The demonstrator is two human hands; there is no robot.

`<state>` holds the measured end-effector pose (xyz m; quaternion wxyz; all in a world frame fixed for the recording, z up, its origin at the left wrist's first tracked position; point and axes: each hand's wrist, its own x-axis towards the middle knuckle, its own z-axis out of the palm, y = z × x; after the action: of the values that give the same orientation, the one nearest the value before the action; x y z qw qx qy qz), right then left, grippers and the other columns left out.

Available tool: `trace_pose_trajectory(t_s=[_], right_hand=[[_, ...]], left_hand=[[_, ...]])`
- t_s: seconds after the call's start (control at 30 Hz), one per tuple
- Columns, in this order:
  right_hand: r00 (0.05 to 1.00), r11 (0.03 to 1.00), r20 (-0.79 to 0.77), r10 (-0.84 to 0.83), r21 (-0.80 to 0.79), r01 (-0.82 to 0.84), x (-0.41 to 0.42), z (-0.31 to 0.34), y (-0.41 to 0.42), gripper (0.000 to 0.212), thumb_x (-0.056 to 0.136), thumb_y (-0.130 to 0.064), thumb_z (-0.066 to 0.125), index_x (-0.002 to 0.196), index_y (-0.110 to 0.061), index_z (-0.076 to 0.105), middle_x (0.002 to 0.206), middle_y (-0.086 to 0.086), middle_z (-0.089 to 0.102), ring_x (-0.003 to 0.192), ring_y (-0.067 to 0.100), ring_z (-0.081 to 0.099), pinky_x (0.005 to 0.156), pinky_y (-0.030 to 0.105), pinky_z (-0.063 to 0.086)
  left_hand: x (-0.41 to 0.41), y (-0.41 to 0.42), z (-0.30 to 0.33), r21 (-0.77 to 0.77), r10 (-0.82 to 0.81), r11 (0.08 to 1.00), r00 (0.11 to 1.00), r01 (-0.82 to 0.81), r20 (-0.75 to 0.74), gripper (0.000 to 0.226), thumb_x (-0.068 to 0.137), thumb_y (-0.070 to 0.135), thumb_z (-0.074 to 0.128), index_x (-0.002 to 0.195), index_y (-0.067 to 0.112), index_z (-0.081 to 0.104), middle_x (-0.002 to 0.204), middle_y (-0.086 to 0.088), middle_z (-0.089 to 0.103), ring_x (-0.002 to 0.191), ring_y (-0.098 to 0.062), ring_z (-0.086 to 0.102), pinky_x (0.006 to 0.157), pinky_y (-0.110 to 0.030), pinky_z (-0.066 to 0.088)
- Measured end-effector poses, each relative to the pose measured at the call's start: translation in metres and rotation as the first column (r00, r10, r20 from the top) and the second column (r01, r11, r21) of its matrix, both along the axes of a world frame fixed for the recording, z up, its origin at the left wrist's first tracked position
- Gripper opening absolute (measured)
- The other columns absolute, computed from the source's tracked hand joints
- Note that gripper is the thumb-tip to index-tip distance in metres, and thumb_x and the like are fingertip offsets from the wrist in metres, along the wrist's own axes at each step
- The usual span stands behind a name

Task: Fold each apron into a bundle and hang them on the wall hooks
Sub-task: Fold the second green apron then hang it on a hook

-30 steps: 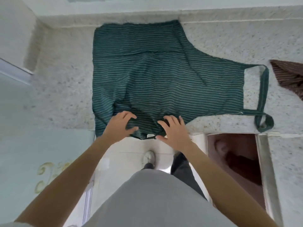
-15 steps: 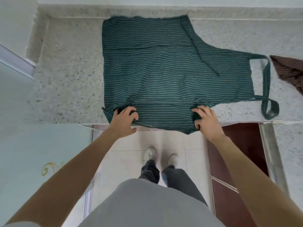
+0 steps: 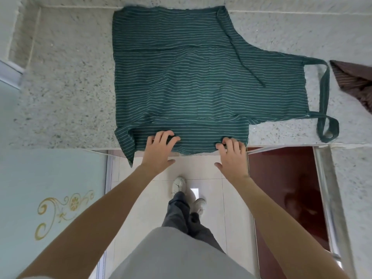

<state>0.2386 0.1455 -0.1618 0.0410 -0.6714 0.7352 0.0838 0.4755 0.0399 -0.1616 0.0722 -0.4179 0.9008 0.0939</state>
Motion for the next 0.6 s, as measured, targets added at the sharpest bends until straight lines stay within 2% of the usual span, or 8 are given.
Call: trace_pose_trajectory(t_s=[0.07, 0.17, 0.27, 0.33, 0.37, 0.43, 0.5, 0.6], right_hand=[[0.999, 0.999, -0.042, -0.002, -0.043, 0.000, 0.001, -0.004, -0.006, 0.068, 0.058, -0.035, 0.084, 0.109, -0.016, 0.044, 0.109, 0.013, 0.054, 0.101, 0.031, 0.045, 0.089, 0.048, 0.042], [0.998, 0.986, -0.059, 0.019, -0.167, -0.028, -0.005, -0.012, -0.019, 0.054, 0.064, -0.019, 0.081, 0.105, -0.017, 0.046, 0.100, 0.009, 0.055, 0.091, 0.028, 0.047, 0.080, 0.042, 0.041], [0.989, 0.952, -0.022, 0.147, -0.267, -0.148, -0.019, -0.012, -0.026, 0.040, 0.064, -0.007, 0.080, 0.096, -0.016, 0.059, 0.085, 0.005, 0.058, 0.078, 0.025, 0.052, 0.070, 0.036, 0.042], [0.969, 0.912, 0.028, 0.243, -0.348, -0.219, -0.028, -0.006, -0.020, 0.030, 0.064, -0.003, 0.079, 0.089, -0.014, 0.065, 0.080, 0.004, 0.060, 0.076, 0.024, 0.050, 0.068, 0.033, 0.038], [0.968, 0.900, 0.064, 0.243, -0.387, -0.201, -0.032, 0.000, -0.017, 0.027, 0.066, -0.002, 0.078, 0.088, -0.013, 0.068, 0.082, 0.005, 0.060, 0.079, 0.024, 0.047, 0.068, 0.034, 0.037], [0.970, 0.891, 0.161, 0.183, -0.443, -0.095, -0.034, 0.015, -0.012, 0.022, 0.073, -0.005, 0.074, 0.093, -0.012, 0.069, 0.092, 0.007, 0.060, 0.085, 0.024, 0.044, 0.068, 0.036, 0.040], [0.952, 0.887, 0.257, 0.165, -0.460, -0.030, -0.019, 0.033, -0.010, 0.025, 0.080, -0.018, 0.069, 0.103, -0.013, 0.064, 0.098, 0.008, 0.056, 0.087, 0.024, 0.046, 0.072, 0.037, 0.042], [0.912, 0.905, 0.331, 0.242, -0.415, -0.089, 0.035, 0.050, -0.018, 0.051, 0.071, -0.042, 0.074, 0.108, -0.014, 0.052, 0.100, 0.006, 0.053, 0.088, 0.022, 0.047, 0.075, 0.032, 0.039]], left_hand=[[-0.005, 0.000, -0.002, -0.025, 0.017, 1.000, 0.998, -0.015, 0.064, 0.082, 0.050, 0.042, 0.087, 0.119, 0.024, 0.047, 0.120, -0.005, 0.052, 0.108, -0.027, 0.048, 0.087, -0.044, 0.044], [-0.012, -0.006, -0.007, -0.092, -0.002, 0.996, 0.993, 0.013, 0.115, 0.079, 0.058, 0.017, 0.082, 0.122, 0.025, 0.036, 0.121, -0.006, 0.051, 0.106, -0.026, 0.047, 0.087, -0.041, 0.045], [-0.006, -0.013, -0.002, -0.116, -0.066, 0.991, 0.998, 0.066, 0.010, 0.063, 0.066, 0.006, 0.074, 0.120, 0.023, 0.044, 0.117, -0.005, 0.052, 0.102, -0.026, 0.050, 0.082, -0.037, 0.048], [0.002, -0.013, 0.004, -0.127, -0.113, 0.987, 0.988, 0.099, -0.106, 0.046, 0.066, 0.004, 0.075, 0.106, 0.019, 0.057, 0.104, -0.004, 0.059, 0.090, -0.024, 0.057, 0.065, -0.034, 0.051], [0.006, -0.010, 0.009, -0.124, -0.115, 0.988, 0.979, 0.095, -0.169, 0.035, 0.069, 0.005, 0.074, 0.099, 0.018, 0.062, 0.097, -0.003, 0.063, 0.083, -0.023, 0.060, 0.057, -0.031, 0.051], [0.011, -0.005, 0.020, -0.061, -0.021, 0.998, 0.957, 0.003, -0.288, 0.016, 0.078, 0.011, 0.067, 0.093, 0.018, 0.067, 0.085, 0.000, 0.068, 0.073, -0.022, 0.064, 0.051, -0.027, 0.048], [0.011, -0.001, 0.037, 0.029, 0.146, 0.989, 0.927, -0.145, -0.346, 0.012, 0.088, 0.019, 0.059, 0.096, 0.019, 0.067, 0.079, 0.000, 0.070, 0.067, -0.022, 0.064, 0.053, -0.028, 0.047], [0.003, -0.002, 0.056, 0.153, 0.313, 0.949, 0.871, -0.275, -0.379, 0.015, 0.092, 0.020, 0.055, 0.102, 0.019, 0.065, 0.074, 0.004, 0.066, 0.062, -0.019, 0.058, 0.057, -0.027, 0.042]])
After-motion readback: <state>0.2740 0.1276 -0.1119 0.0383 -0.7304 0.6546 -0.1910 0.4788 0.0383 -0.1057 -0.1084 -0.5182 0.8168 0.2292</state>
